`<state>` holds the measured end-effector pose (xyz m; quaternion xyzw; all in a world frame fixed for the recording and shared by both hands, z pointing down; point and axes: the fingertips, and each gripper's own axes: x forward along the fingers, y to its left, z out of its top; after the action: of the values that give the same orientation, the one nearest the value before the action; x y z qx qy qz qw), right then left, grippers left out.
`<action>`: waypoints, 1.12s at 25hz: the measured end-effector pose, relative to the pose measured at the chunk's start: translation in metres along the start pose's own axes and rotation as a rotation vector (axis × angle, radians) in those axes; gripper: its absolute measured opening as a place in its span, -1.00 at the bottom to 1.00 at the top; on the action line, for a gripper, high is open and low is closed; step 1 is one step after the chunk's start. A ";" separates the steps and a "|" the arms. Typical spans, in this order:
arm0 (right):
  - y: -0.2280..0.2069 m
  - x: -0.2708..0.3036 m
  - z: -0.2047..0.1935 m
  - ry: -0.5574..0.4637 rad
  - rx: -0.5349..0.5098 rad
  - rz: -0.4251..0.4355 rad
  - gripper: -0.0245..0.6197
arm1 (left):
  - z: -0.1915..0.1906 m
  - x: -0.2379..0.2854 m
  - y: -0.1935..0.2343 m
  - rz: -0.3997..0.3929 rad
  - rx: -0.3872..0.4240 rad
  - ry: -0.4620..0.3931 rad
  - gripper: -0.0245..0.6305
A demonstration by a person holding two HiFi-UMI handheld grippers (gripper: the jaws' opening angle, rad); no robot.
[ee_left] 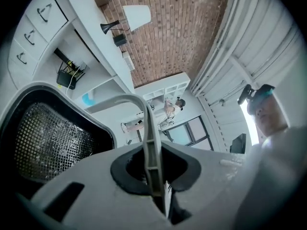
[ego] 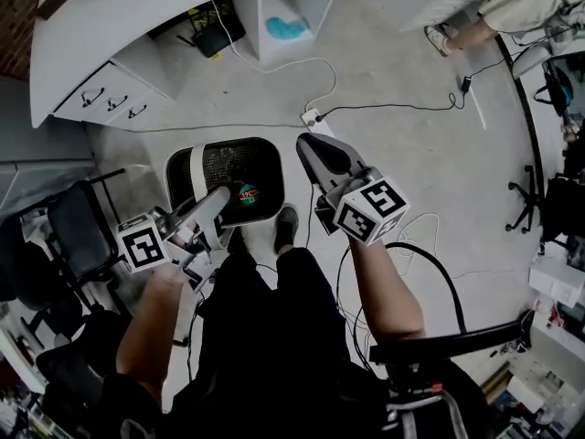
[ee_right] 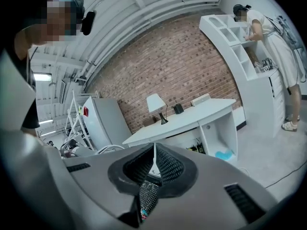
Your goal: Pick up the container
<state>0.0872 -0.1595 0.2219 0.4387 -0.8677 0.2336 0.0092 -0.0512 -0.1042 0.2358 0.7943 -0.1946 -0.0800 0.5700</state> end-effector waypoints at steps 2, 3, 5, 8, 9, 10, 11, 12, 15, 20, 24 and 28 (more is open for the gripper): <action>0.009 -0.003 0.020 -0.011 -0.023 0.005 -0.87 | 0.004 -0.005 -0.020 -0.007 0.017 0.001 -0.82; 0.012 -0.005 0.027 -0.012 -0.033 0.008 -0.87 | 0.005 -0.006 -0.027 -0.008 0.023 0.002 -0.82; 0.016 -0.009 0.039 -0.014 -0.039 0.018 -0.87 | 0.005 -0.007 -0.040 -0.007 0.019 0.000 -0.82; 0.027 -0.019 0.060 -0.026 -0.041 0.035 -0.87 | 0.006 -0.012 -0.067 -0.037 -0.024 -0.033 -0.82; 0.031 -0.022 0.067 -0.029 -0.046 0.033 -0.87 | 0.009 -0.014 -0.077 -0.048 -0.037 -0.046 -0.82; 0.035 -0.024 0.073 -0.029 -0.050 0.029 -0.87 | 0.012 -0.016 -0.085 -0.055 -0.045 -0.058 -0.82; 0.038 -0.027 0.079 -0.028 -0.052 0.025 -0.87 | 0.015 -0.018 -0.093 -0.062 -0.049 -0.071 -0.82; 0.041 -0.030 0.084 -0.025 -0.049 0.025 -0.88 | 0.018 -0.019 -0.099 -0.069 -0.051 -0.084 -0.82; 0.048 -0.038 0.099 -0.028 -0.024 0.028 -0.90 | 0.022 -0.018 -0.112 -0.073 -0.059 -0.106 -0.82; 0.062 -0.046 0.123 -0.047 -0.060 -0.009 -0.90 | 0.024 -0.025 -0.131 -0.067 -0.052 -0.091 -0.82; 0.072 -0.046 0.144 -0.060 -0.115 -0.040 -0.90 | 0.037 -0.032 -0.139 -0.071 -0.038 -0.080 -0.82; 0.086 -0.038 0.157 -0.063 -0.165 -0.046 -0.90 | 0.052 -0.039 -0.144 -0.083 -0.031 -0.089 -0.82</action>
<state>0.0750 -0.1521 0.0396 0.4634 -0.8735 0.1474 0.0234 -0.0736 -0.0947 0.0797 0.7883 -0.1855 -0.1419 0.5692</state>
